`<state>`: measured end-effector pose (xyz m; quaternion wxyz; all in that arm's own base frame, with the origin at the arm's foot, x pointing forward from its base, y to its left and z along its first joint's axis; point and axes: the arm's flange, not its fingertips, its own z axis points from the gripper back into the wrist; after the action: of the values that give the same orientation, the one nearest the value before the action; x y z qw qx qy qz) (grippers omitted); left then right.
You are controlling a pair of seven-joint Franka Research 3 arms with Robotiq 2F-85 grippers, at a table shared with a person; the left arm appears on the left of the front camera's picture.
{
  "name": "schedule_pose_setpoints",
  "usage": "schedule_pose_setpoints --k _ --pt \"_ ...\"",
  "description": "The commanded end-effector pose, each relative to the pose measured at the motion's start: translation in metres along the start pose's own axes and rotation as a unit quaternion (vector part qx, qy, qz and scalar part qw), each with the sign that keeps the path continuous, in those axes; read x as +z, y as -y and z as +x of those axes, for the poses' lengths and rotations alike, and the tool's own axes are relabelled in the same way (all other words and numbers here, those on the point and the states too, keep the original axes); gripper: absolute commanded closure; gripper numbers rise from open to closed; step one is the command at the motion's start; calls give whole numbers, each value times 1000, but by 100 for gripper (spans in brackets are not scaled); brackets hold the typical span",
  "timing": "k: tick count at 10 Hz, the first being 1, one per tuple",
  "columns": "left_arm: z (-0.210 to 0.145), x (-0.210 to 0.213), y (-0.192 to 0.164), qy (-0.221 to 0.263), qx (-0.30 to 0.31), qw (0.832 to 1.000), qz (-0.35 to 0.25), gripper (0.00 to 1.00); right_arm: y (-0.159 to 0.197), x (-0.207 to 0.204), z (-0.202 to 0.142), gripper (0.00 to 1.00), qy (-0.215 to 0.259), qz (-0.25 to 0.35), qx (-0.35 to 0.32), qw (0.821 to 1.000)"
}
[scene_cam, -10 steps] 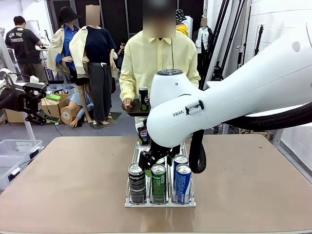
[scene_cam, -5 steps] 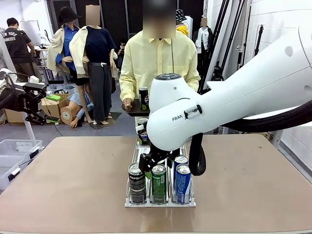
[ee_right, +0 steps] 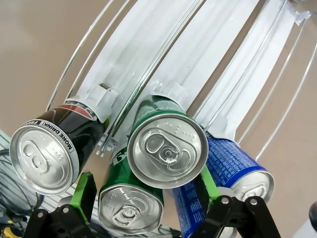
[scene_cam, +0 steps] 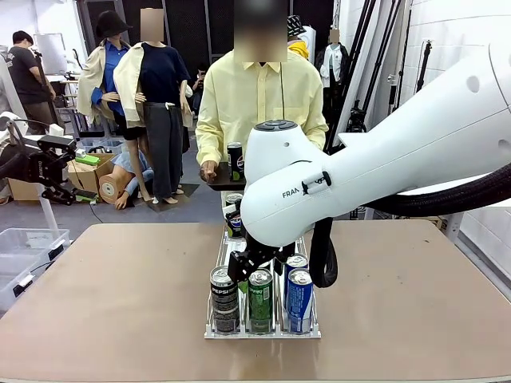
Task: Retrieve and hand over the desired beverage to the person.
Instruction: Pick up another can of the same type that the person held from the Automatic Can Dispenser.
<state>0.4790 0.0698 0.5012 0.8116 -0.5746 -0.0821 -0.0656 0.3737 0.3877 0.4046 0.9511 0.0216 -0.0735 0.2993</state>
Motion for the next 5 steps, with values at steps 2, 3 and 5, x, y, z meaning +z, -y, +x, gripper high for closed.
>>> schedule_pose_setpoints --k 2,3,5 --pt "0 2 1 1 0 1000 0 0 -1 -1 0 0 -1 1 0 1000" --pt "0 2 1 1 0 1000 0 0 0 0 0 0 0 0 0 1000" --pt "0 2 1 1 0 1000 0 0 -5 -6 9 0 -25 8 -7 1000"
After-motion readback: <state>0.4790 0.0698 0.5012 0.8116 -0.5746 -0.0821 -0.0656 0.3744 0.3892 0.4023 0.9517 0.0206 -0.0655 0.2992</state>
